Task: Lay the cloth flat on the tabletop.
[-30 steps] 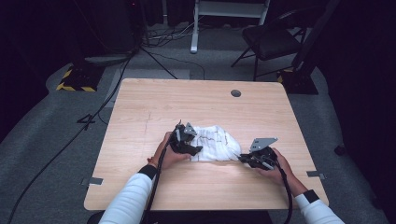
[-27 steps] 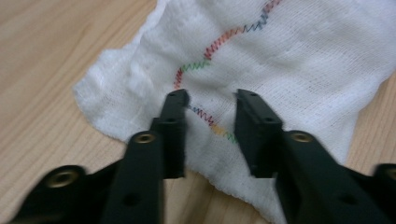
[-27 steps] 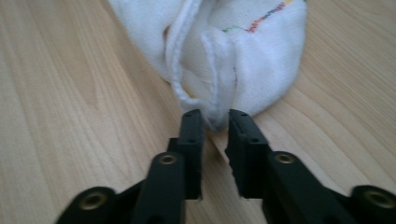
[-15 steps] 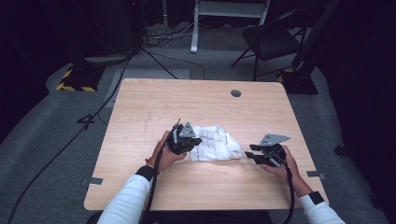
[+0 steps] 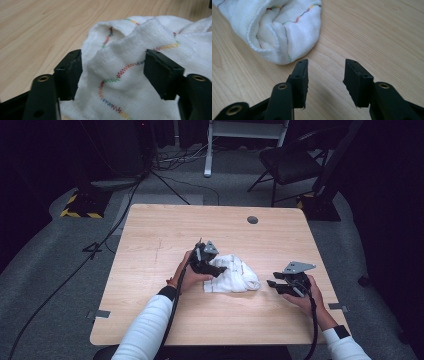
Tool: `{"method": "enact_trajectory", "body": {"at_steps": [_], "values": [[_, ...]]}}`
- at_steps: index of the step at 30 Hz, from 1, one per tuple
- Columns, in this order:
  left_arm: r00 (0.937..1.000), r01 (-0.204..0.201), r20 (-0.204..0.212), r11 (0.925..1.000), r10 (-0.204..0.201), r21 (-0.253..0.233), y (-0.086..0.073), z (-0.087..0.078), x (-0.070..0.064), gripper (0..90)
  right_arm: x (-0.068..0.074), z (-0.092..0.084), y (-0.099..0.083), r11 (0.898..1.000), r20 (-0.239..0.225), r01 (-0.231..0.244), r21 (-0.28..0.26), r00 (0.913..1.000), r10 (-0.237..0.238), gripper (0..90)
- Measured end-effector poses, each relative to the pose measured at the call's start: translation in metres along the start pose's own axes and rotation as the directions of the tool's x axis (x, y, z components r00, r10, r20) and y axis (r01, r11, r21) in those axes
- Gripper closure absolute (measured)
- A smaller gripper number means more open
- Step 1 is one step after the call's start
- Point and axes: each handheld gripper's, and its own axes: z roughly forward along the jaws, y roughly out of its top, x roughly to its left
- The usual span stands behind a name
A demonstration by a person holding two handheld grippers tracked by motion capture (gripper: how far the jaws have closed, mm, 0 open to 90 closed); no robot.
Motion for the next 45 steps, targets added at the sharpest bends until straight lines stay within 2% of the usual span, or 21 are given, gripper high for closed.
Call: {"method": "enact_trajectory", "body": {"at_steps": [1, 3, 5, 7, 9, 12, 14, 18, 20, 23, 25, 27, 29, 32, 34, 37, 40, 41, 45], "values": [[0.9999, -0.011, 0.009, 0.9999, 0.011, 0.004, 0.0, 0.001, -0.001, 47.4, 0.0, -0.001, 0.0, 1.0, 0.001, 0.001, -0.001, 1.0, -0.001, 54.6], [0.9985, -0.034, 0.043, 0.9994, 0.033, 0.012, -0.001, 0.002, -0.003, 59.0, -0.001, -0.003, 0.0, 1.0, 0.001, 0.003, -0.007, 1.0, -0.003, 55.0], [0.9984, -0.045, 0.034, 0.9989, 0.045, 0.011, -0.003, 0.001, -0.005, 75.9, -0.003, -0.005, -0.001, 1.0, -0.003, -0.002, -0.01, 1.0, 0.002, 56.4], [0.9983, -0.055, 0.021, 0.9984, 0.054, 0.017, -0.005, -0.002, -0.007, 84.2, -0.004, -0.006, -0.003, 1.0, -0.006, -0.008, -0.014, 1.0, 0.008, 57.9], [0.9976, -0.069, 0.014, 0.9974, 0.069, 0.022, -0.007, -0.008, -0.009, 86.3, -0.005, -0.008, -0.004, 1.0, -0.007, -0.009, -0.02, 0.9999, 0.009, 58.5], [0.998, -0.063, 0.005, 0.998, 0.063, -0.005, -0.01, -0.018, -0.01, 87.1, -0.007, -0.01, -0.005, 0.999, -0.005, -0.021, -0.027, 0.9998, 0.021, 58.5], [0.9972, -0.073, 0.01, 0.9968, 0.074, -0.031, -0.011, -0.027, -0.017, 87.1, -0.007, -0.01, -0.006, 0.999, 0.0, -0.024, -0.026, 0.9997, 0.024, 58.0], [0.9893, -0.134, 0.051, 0.989, 0.137, -0.063, -0.016, -0.05, -0.037, 86.9, -0.007, -0.012, -0.004, 0.999, 0.006, -0.023, -0.031, 0.9997, 0.023, 57.0], [0.9796, -0.183, 0.076, 0.982, 0.186, -0.047, -0.023, -0.058, -0.053, 86.9, -0.007, -0.013, -0.004, 0.999, 0.007, -0.027, -0.036, 0.9996, 0.027, 56.8], [0.9721, -0.209, 0.103, 0.9776, 0.21, -0.028, -0.037, -0.065, -0.069, 86.7, -0.007, -0.013, -0.003, 0.999, 0.004, -0.03, -0.036, 0.9995, 0.03, 56.3], [0.9695, -0.21, 0.125, 0.9775, 0.211, -0.018, -0.046, -0.067, -0.08, 86.7, -0.005, -0.013, -0.002, 0.999, 0.002, -0.027, -0.036, 0.9996, 0.027, 56.1], [0.9639, -0.224, 0.148, 0.9746, 0.221, 0.001, -0.054, -0.068, -0.089, 86.5, -0.004, -0.014, -0.001, 0.999, 0.002, -0.02, -0.041, 0.9998, 0.02, 55.9], [0.9628, -0.212, 0.175, 0.9772, 0.206, 0.014, -0.061, -0.066, -0.098, 86.4, -0.002, -0.013, 0.001, 0.999, -0.004, -0.016, -0.044, 0.9999, 0.015, 55.7], [0.9569, -0.239, 0.185, 0.9685, 0.223, 0.068, -0.07, -0.06, -0.117, 85.2, 0.002, -0.01, 0.006, 0.999, -0.007, -0.009, -0.038, 0.9999, 0.009, 55.2], [0.949, -0.258, 0.209, 0.9625, 0.236, 0.084, -0.074, -0.057, -0.125, 84.1, 0.007, -0.007, 0.011, 0.999, -0.013, 0.009, -0.041, 0.9999, -0.009, 54.7], [0.9507, -0.251, 0.213, 0.9627, 0.225, 0.101, -0.078, -0.058, -0.132, 78.3, 0.015, -0.005, 0.02, 0.998, -0.028, 0.031, -0.052, 0.9991, -0.032, 54.3], [0.9585, -0.212, 0.213, 0.9733, 0.189, 0.089, -0.083, -0.063, -0.134, 70.2, 0.025, -0.002, 0.029, 0.996, -0.047, 0.065, -0.064, 0.9966, -0.068, 53.3], [0.9578, -0.21, 0.217, 0.9743, 0.189, 0.081, -0.084, -0.065, -0.134, 68.1, 0.029, -0.001, 0.031, 0.994, -0.05, 0.081, -0.068, 0.9952, -0.084, 53.1], [0.9641, -0.192, 0.199, 0.9794, 0.176, 0.064, -0.09, -0.079, -0.135, 66.3, 0.043, 0.005, 0.042, 0.991, -0.073, 0.111, -0.071, 0.9905, -0.116, 51.4]]}}
